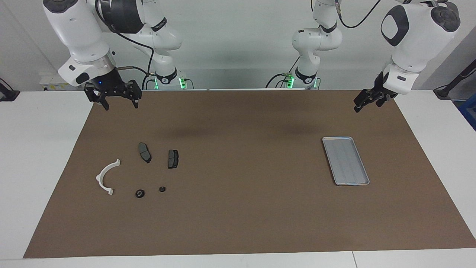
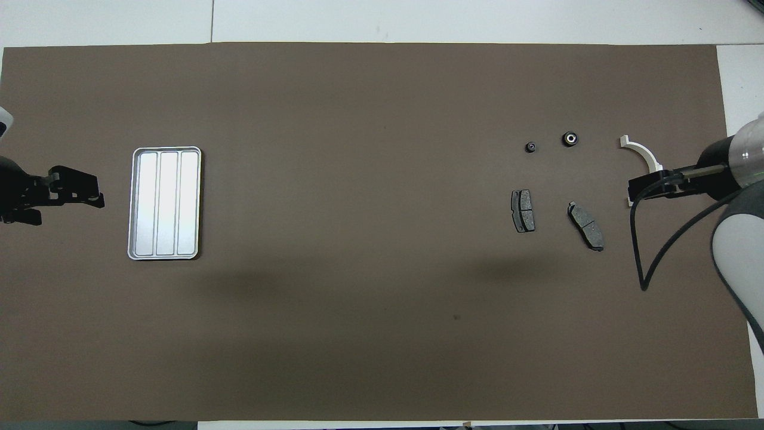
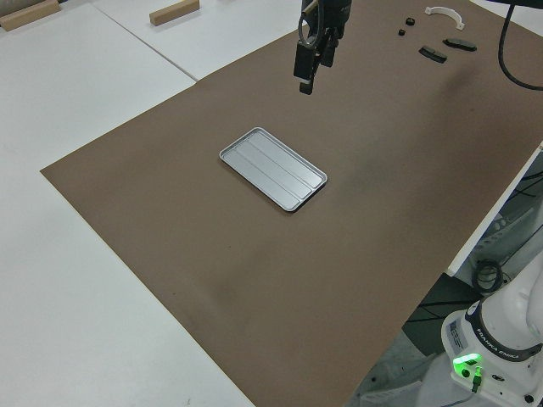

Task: Pick bearing gear from pile to tray

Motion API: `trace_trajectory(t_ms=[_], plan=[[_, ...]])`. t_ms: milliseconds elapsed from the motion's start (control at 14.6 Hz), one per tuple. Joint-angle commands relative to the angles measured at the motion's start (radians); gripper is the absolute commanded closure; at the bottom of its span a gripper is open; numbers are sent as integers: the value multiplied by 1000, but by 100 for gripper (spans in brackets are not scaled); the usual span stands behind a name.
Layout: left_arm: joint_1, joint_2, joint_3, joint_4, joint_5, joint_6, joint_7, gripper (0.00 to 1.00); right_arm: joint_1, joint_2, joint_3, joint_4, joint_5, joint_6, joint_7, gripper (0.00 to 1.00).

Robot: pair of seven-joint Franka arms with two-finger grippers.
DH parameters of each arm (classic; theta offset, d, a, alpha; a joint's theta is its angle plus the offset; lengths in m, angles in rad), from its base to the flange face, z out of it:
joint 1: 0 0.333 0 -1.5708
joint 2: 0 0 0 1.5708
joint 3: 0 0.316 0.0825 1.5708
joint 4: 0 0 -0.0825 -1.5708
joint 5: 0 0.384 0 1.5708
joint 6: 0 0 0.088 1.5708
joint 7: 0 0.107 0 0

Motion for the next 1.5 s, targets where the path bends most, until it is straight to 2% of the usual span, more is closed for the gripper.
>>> trace_trajectory(t_ms=[0, 137, 547, 889, 1025, 1435], plan=[[4, -14, -1, 2, 4, -15, 4, 0, 6, 83, 8, -21, -2, 105, 31, 0], [4, -14, -1, 2, 4, -14, 4, 0, 49, 169, 7, -15, -3, 176, 61, 0], [4, -14, -1, 2, 4, -16, 4, 0, 87, 398, 7, 50, -17, 377, 144, 0], [4, -14, -1, 2, 4, -14, 4, 0, 106, 582, 5, 171, -89, 401, 265, 0], [4, -14, -1, 2, 4, -14, 4, 0, 106, 614, 7, 206, -120, 411, 269, 0], [4, -14, -1, 3, 4, -14, 4, 0, 100, 657, 7, 208, -117, 461, 276, 0]])
